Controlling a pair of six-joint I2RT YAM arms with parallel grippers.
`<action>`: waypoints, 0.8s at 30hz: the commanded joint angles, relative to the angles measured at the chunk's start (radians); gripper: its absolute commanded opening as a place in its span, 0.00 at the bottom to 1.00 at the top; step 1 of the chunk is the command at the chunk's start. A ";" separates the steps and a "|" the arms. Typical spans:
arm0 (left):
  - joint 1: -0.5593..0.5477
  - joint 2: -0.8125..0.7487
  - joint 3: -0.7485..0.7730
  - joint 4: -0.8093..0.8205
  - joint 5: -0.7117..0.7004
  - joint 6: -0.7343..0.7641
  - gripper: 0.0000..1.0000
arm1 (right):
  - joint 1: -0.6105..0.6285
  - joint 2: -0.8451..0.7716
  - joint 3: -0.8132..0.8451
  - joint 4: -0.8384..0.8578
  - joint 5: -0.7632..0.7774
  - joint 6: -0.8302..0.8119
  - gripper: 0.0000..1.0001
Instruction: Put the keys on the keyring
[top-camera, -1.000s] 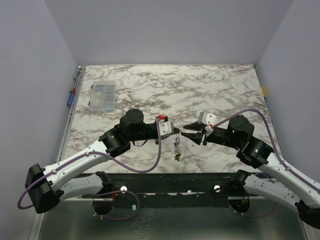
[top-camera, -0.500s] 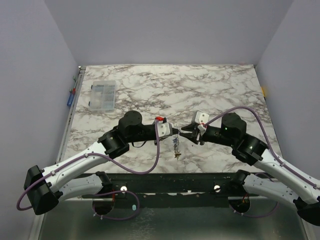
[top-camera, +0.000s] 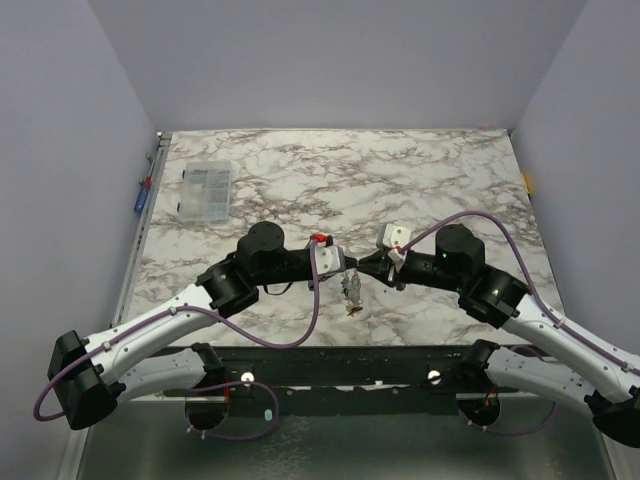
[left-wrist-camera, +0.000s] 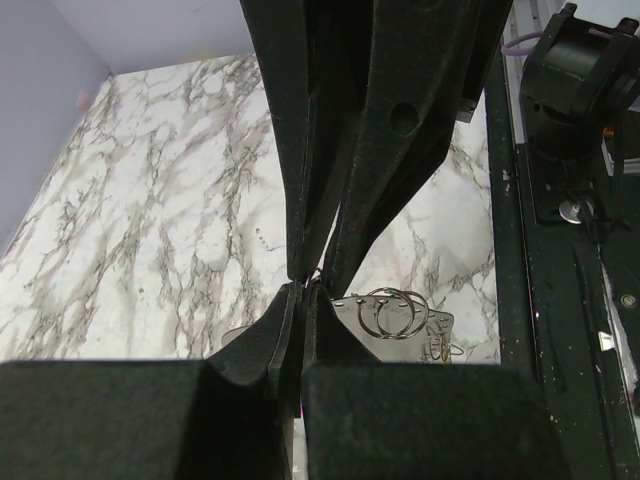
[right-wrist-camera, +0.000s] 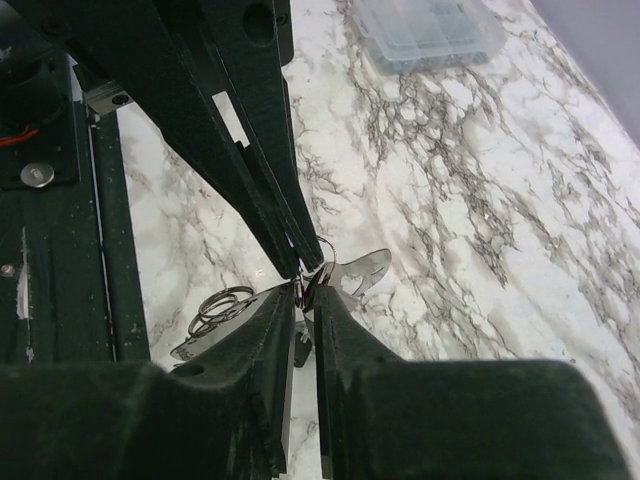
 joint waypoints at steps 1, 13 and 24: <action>0.001 -0.021 -0.011 0.060 -0.002 -0.003 0.00 | 0.006 0.007 0.024 0.016 -0.012 -0.011 0.17; 0.001 -0.007 -0.012 0.065 0.003 0.004 0.00 | 0.006 0.040 0.035 0.022 -0.021 -0.005 0.19; 0.001 0.003 -0.016 0.065 -0.002 0.006 0.00 | 0.007 0.037 0.028 0.022 -0.029 -0.028 0.01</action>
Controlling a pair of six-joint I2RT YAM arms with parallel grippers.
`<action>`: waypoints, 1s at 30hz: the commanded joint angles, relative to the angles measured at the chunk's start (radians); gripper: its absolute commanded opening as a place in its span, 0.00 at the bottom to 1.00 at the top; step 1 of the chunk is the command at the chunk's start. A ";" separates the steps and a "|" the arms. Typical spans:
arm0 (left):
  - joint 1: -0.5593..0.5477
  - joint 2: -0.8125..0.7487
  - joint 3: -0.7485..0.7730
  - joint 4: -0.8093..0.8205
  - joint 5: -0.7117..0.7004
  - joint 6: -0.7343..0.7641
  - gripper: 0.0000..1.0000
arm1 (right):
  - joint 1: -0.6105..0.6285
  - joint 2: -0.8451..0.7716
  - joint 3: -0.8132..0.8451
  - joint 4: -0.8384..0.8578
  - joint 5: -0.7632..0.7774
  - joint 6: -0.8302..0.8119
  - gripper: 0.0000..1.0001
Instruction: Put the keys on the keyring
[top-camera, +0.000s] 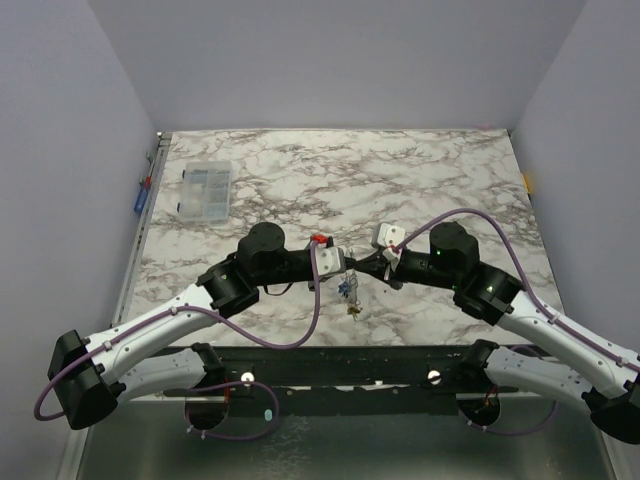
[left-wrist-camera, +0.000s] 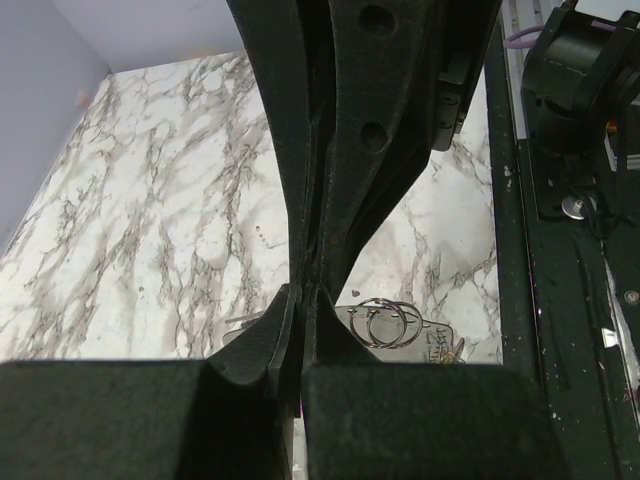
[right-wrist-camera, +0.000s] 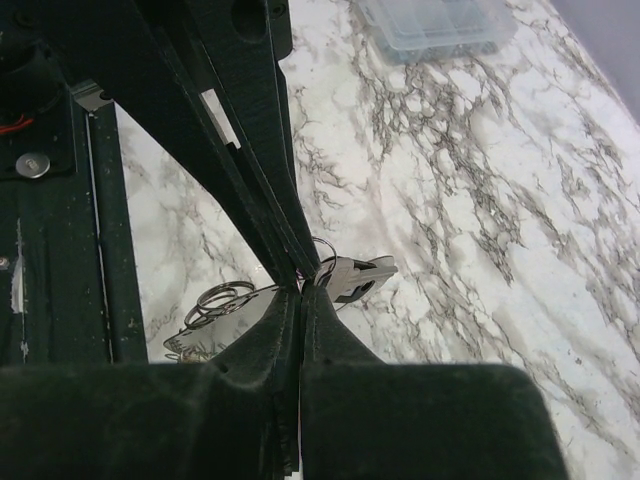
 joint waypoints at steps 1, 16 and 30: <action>0.001 0.003 -0.007 0.058 0.000 0.003 0.00 | 0.007 0.000 0.026 0.013 -0.022 -0.019 0.01; 0.001 -0.058 0.009 -0.040 -0.021 0.005 0.45 | 0.007 -0.084 0.006 -0.067 -0.024 -0.172 0.01; 0.000 -0.137 -0.011 -0.132 -0.008 0.297 0.45 | 0.007 -0.115 0.055 -0.217 -0.155 -0.335 0.01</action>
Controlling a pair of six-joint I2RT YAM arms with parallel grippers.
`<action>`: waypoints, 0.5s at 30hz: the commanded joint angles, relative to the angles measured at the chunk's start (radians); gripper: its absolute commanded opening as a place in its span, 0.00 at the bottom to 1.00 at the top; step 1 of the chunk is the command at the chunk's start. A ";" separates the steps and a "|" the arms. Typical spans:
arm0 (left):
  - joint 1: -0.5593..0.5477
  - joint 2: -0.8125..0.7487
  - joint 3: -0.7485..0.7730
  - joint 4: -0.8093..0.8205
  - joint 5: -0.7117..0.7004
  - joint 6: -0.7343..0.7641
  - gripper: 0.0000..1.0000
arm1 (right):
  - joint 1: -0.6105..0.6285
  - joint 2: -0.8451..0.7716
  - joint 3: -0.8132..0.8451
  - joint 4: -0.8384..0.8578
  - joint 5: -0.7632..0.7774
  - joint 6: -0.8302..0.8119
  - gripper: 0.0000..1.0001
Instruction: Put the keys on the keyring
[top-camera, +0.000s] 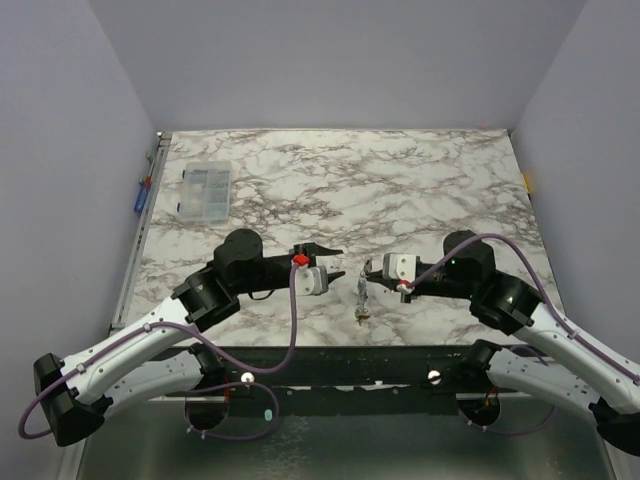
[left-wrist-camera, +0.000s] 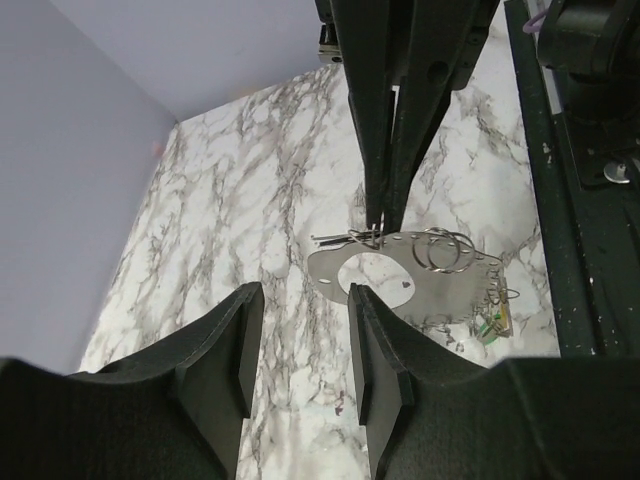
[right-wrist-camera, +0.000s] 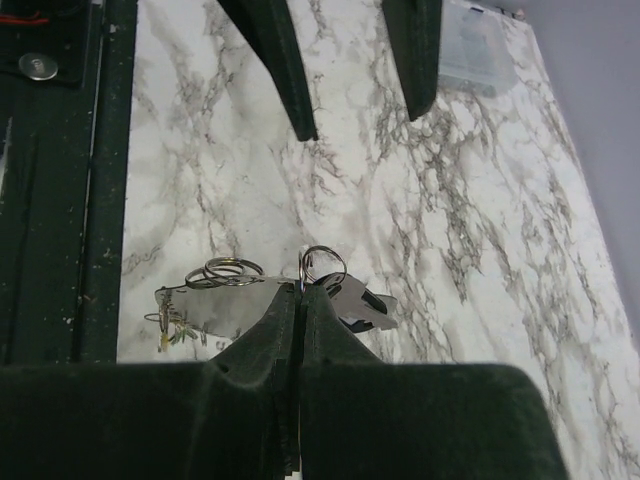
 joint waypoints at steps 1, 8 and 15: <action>0.001 0.027 -0.005 -0.031 0.000 0.135 0.45 | 0.007 0.009 0.069 -0.097 -0.104 -0.069 0.01; 0.001 0.094 0.030 -0.044 0.116 0.296 0.42 | 0.007 -0.002 0.123 -0.199 -0.187 -0.065 0.01; -0.020 0.102 0.053 -0.050 0.164 0.438 0.46 | 0.007 -0.021 0.141 -0.266 -0.216 -0.065 0.01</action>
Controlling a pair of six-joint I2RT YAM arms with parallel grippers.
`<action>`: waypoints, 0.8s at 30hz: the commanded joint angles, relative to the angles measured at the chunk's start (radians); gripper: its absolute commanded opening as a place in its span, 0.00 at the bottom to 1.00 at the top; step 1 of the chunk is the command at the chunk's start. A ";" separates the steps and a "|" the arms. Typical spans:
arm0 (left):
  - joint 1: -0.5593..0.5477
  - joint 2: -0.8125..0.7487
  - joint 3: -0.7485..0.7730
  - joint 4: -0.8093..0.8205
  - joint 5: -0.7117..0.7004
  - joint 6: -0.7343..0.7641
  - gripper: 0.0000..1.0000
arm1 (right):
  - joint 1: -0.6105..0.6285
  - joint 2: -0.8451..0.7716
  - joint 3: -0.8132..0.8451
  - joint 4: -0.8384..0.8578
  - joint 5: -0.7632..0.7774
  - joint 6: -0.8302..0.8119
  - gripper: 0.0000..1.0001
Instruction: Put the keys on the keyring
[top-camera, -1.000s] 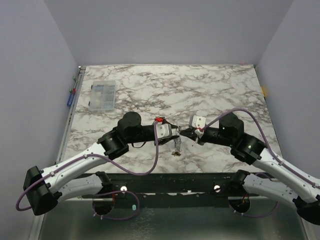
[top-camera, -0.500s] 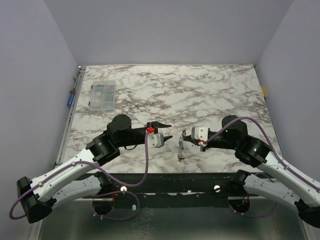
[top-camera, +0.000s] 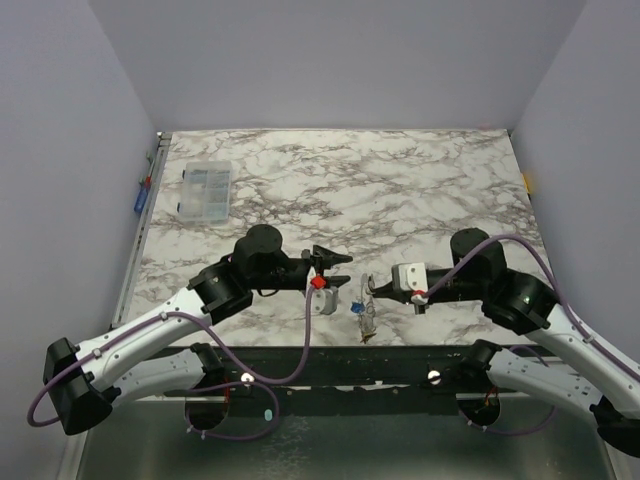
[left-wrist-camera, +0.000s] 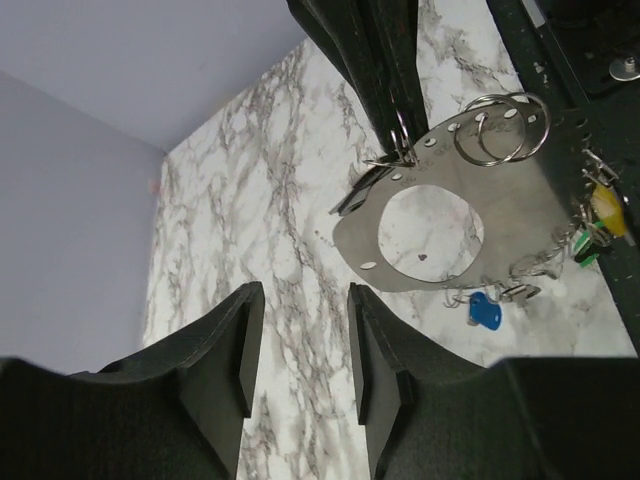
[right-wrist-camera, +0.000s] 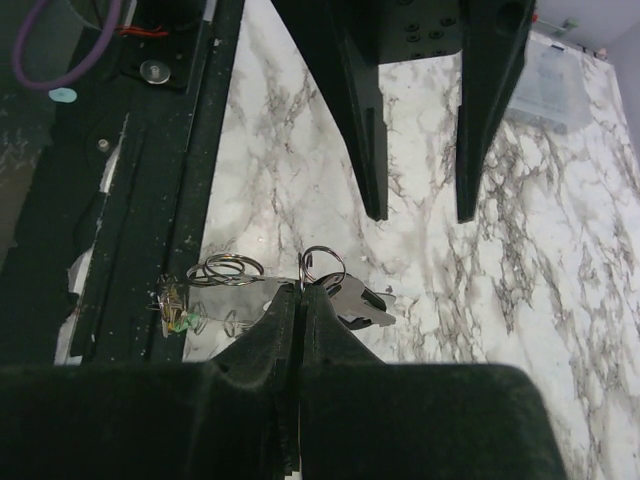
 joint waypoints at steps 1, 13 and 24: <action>-0.025 -0.003 0.044 -0.002 0.078 0.153 0.48 | 0.007 -0.012 0.035 -0.059 -0.059 -0.007 0.01; -0.150 0.017 0.056 -0.085 0.006 0.324 0.52 | 0.007 0.040 0.069 -0.083 -0.113 0.010 0.01; -0.212 0.037 0.056 -0.112 -0.059 0.415 0.48 | 0.007 0.050 0.082 -0.053 -0.106 0.022 0.01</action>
